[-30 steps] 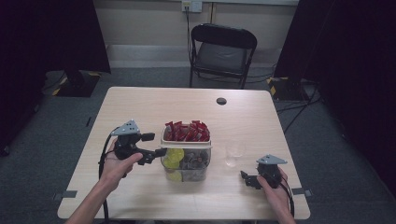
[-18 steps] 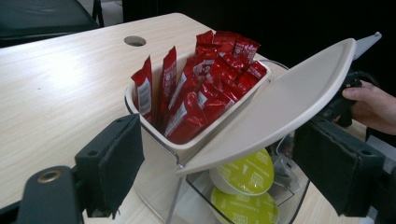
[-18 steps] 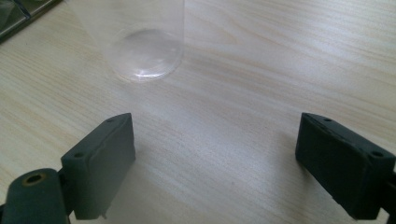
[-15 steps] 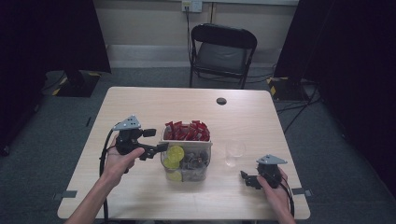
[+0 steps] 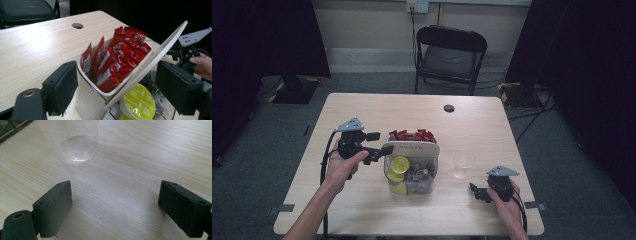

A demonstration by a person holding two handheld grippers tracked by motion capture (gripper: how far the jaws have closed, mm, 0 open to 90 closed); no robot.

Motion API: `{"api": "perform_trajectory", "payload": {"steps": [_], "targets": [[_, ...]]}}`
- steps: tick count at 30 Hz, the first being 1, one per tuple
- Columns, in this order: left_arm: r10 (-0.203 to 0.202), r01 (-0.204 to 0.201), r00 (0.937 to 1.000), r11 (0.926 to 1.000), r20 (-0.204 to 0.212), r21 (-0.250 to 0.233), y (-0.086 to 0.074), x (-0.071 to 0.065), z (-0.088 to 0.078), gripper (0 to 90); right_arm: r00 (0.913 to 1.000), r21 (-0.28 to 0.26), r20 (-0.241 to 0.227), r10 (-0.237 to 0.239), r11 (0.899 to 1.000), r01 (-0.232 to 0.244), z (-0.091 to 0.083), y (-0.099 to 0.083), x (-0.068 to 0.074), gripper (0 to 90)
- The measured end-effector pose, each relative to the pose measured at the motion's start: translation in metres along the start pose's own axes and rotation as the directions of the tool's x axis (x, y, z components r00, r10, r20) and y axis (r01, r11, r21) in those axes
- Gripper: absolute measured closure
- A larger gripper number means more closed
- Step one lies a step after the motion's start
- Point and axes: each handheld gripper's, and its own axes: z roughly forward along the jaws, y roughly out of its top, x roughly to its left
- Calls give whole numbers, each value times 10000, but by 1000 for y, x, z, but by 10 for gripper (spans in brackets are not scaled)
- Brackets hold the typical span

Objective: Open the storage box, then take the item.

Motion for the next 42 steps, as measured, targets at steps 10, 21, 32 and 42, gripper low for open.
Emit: {"api": "perform_trajectory", "payload": {"steps": [10, 21, 32, 42], "targets": [[-432, 427, 9983, 9990, -400, -129, 2, 13, 6, 179, 10000, -1, 0, -2, 10000, 2, 0, 0, 0, 116], [-523, 518, 9979, 9986, -389, -119, 2, 15, 7, 169, 10000, 15, 17, 22, 10000, -22, 0, 0, 0, 116], [-526, 525, 9978, 9986, -404, -39, 2, 14, 10, 160, 9998, 30, -167, -118, 9999, 118, -1, 2, 1, 149], [-599, 595, 9975, 9982, -378, -113, 3, 14, 8, 161, 9980, -452, -591, -243, 9987, 216, -13, 6, 7, 159]]}}
